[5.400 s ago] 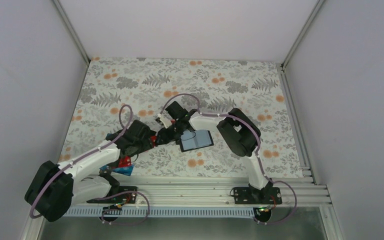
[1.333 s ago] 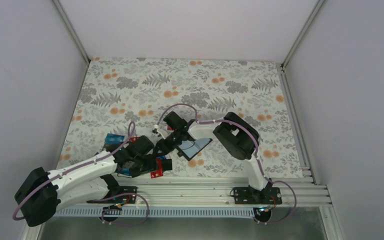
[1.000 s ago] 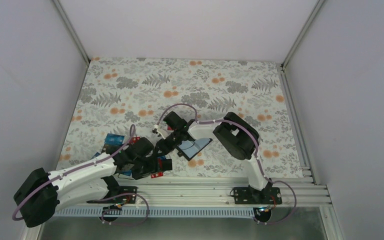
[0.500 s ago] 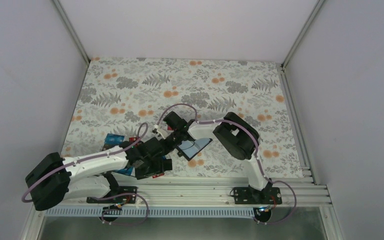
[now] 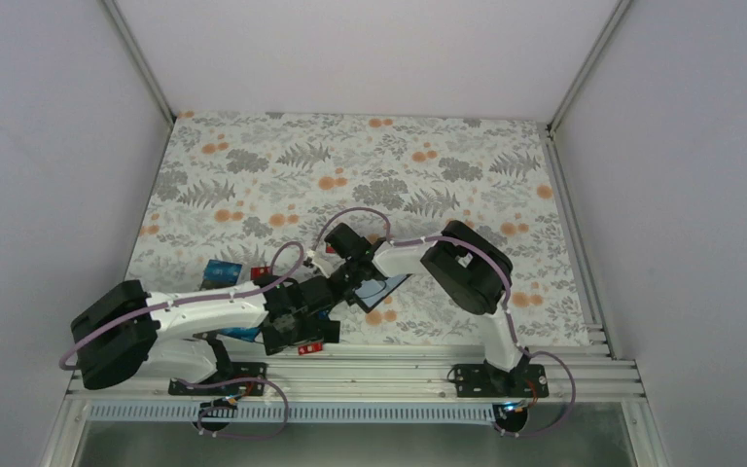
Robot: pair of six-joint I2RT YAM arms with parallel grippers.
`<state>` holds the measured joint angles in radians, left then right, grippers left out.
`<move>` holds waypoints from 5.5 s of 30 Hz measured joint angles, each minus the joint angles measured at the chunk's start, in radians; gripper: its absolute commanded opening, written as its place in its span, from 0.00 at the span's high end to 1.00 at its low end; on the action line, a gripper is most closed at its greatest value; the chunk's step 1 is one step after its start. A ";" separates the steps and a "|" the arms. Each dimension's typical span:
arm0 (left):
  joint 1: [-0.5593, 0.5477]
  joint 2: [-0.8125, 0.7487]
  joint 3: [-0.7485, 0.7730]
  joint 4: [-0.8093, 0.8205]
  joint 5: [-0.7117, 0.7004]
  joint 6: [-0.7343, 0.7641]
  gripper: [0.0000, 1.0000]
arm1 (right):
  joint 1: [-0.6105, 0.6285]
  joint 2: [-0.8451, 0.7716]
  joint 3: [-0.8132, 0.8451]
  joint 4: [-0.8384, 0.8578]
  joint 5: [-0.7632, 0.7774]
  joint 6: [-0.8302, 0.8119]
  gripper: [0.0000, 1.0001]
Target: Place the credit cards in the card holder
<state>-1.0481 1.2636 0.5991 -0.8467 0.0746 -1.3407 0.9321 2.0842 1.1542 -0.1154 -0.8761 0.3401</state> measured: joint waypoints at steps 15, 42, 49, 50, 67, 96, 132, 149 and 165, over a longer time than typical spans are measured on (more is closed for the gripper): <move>-0.037 0.128 0.066 0.046 -0.015 -0.032 0.19 | 0.002 -0.008 -0.029 0.015 -0.023 -0.016 0.73; -0.095 0.037 -0.058 0.246 -0.018 -0.159 0.57 | 0.002 -0.008 -0.031 0.008 -0.024 -0.016 0.76; -0.111 0.045 -0.041 0.227 -0.040 -0.165 0.62 | 0.002 -0.008 -0.031 0.008 -0.024 -0.013 0.77; -0.113 0.046 -0.034 0.219 -0.043 -0.165 0.62 | 0.002 -0.008 -0.031 0.008 -0.024 -0.011 0.77; -0.128 0.035 0.040 0.124 -0.067 -0.091 0.65 | 0.002 0.002 0.000 -0.005 0.012 0.034 0.78; -0.203 -0.088 -0.165 0.357 -0.086 -0.191 0.30 | 0.000 0.004 -0.003 0.027 0.033 0.067 0.79; -0.119 -0.152 -0.225 0.596 0.003 -0.140 0.98 | -0.004 0.004 -0.005 0.043 0.044 0.082 0.82; -0.114 -0.357 -0.195 0.315 -0.155 -0.164 0.98 | -0.039 0.031 0.240 -0.117 0.135 0.076 0.81; 0.155 -0.524 -0.059 0.201 -0.247 0.246 0.98 | -0.235 -0.253 0.176 -0.166 0.120 0.021 0.55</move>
<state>-0.8928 0.7399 0.5400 -0.6453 -0.1722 -1.0943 0.6968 1.8313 1.3304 -0.2813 -0.7563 0.3611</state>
